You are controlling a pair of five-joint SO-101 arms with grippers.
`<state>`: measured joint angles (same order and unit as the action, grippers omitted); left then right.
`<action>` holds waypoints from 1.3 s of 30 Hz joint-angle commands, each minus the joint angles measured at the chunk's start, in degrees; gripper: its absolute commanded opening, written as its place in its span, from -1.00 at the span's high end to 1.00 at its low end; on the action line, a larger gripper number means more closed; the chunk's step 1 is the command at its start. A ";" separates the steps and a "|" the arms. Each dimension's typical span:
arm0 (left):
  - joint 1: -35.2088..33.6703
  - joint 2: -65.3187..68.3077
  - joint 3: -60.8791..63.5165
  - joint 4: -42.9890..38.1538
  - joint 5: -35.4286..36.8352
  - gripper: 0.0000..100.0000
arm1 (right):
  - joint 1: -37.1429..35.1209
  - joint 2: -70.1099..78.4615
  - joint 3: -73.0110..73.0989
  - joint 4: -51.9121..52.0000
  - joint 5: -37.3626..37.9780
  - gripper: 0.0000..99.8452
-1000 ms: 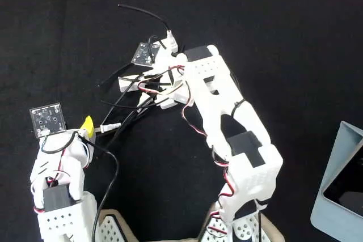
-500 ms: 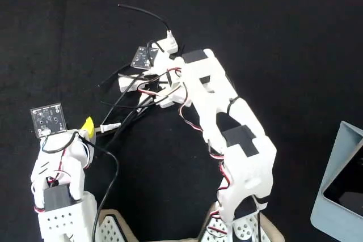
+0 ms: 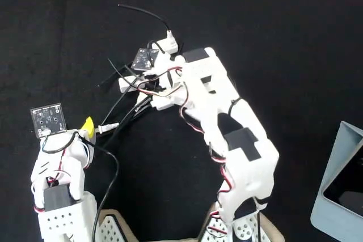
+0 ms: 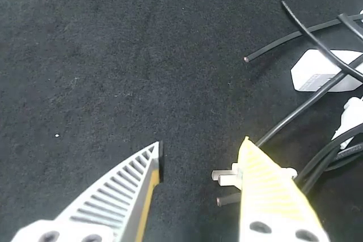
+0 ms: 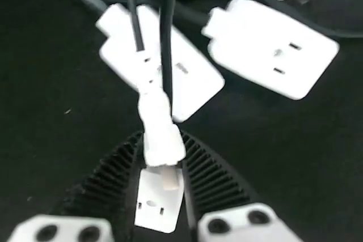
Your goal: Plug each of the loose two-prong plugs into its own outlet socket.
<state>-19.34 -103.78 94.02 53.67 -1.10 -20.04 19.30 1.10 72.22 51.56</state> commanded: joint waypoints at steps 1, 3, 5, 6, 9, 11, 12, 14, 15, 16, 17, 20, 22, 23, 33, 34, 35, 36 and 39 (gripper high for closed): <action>0.31 -0.44 -0.40 -1.41 -0.62 0.55 | -1.23 -5.05 -0.66 4.75 -6.15 0.98; 0.31 -0.44 -0.40 -1.41 -0.62 0.55 | -2.55 -5.41 -0.40 7.03 -10.37 0.98; 0.31 -0.44 -0.40 -1.41 -0.62 0.55 | -4.04 -5.85 1.54 8.00 -13.98 0.98; 0.31 -0.44 -0.40 -1.41 -0.62 0.55 | -5.19 -5.85 2.77 7.82 -15.21 0.98; 0.31 -0.44 -0.40 -1.32 -0.62 0.55 | -7.91 -5.41 6.46 4.48 -18.20 0.98; 0.31 -0.44 -0.40 -1.32 -0.62 0.55 | -8.79 -5.58 8.84 1.05 -20.22 0.95; 0.31 -0.44 -0.40 -1.32 -0.62 0.55 | -8.88 -5.76 9.54 0.18 -21.27 0.90; 0.31 -0.44 -0.40 -1.32 -0.62 0.55 | -8.97 -5.93 9.27 0.44 -23.74 0.72; 0.31 -0.44 -0.40 -1.32 -0.62 0.55 | -8.88 -6.02 8.57 1.58 -25.05 0.64; 0.31 -0.44 -0.40 -1.32 -0.62 0.55 | -8.88 -6.29 7.60 3.16 -25.76 0.58; 0.31 -0.44 -0.40 -1.32 -0.62 0.55 | -8.88 -6.73 6.64 4.92 -26.02 0.54; 0.31 -0.44 -0.40 -1.32 -0.62 0.55 | -9.93 -9.27 4.53 8.26 -26.29 0.56; 0.31 -0.44 -0.40 -1.41 -0.62 0.55 | -11.25 -11.47 4.35 9.58 -26.29 0.59; 0.31 -0.44 -0.40 -1.41 -0.62 0.55 | -12.31 -12.62 4.35 10.02 -26.29 0.59; 0.31 -0.44 -0.40 -1.41 -0.62 0.55 | -16.44 -12.79 11.65 -1.67 -29.89 0.60; 0.31 -0.44 -0.40 -1.41 -0.62 0.55 | -16.44 -11.91 12.26 -2.99 -29.89 0.60; 0.31 -0.44 -0.40 -1.32 -0.62 0.55 | -16.44 -11.03 12.62 -3.87 -29.89 0.60; 0.31 -0.44 -0.40 -1.32 -0.62 0.55 | -16.44 -10.07 12.62 -4.40 -29.89 0.60; 0.31 -0.44 -0.40 -1.32 -0.62 0.55 | -15.74 -7.43 12.00 -5.54 -29.89 0.60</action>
<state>-19.34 -103.78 94.02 53.67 -1.19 -35.87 11.03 13.76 68.44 22.20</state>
